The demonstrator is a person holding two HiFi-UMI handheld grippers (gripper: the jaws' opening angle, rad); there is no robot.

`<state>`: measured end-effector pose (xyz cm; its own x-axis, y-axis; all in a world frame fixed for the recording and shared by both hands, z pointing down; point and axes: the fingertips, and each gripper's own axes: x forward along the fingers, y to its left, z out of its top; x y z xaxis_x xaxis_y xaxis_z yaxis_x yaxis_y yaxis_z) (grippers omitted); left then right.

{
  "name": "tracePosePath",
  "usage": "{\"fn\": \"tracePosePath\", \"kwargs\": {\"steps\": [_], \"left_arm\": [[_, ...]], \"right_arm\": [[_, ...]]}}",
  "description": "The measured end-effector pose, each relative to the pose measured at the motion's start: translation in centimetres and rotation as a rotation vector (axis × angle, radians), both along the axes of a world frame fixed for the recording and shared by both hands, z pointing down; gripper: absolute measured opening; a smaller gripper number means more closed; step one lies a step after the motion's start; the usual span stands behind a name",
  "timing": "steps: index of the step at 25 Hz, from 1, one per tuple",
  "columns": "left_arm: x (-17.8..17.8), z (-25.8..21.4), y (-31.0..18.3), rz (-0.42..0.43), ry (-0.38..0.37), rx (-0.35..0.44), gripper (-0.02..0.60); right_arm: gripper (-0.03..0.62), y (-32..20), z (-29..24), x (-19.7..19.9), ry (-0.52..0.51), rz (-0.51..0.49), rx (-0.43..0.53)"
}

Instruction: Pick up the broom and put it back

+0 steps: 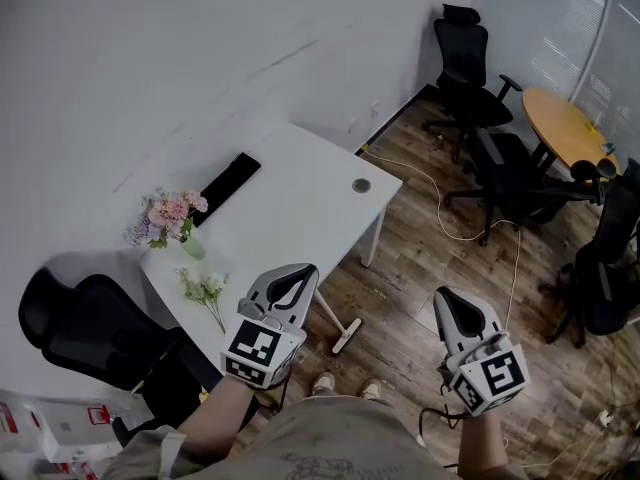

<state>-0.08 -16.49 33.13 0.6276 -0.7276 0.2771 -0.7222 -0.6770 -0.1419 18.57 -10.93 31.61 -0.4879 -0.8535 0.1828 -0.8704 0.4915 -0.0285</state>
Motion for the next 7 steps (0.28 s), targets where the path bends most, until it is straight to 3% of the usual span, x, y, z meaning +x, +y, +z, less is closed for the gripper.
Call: {"fn": "tracePosePath", "kwargs": {"steps": [7], "left_arm": [[-0.1,-1.5,1.4,0.005,0.078,-0.011,0.017]], "right_arm": [[0.034,0.3,-0.4,1.0,-0.100,0.013,-0.028]]}}
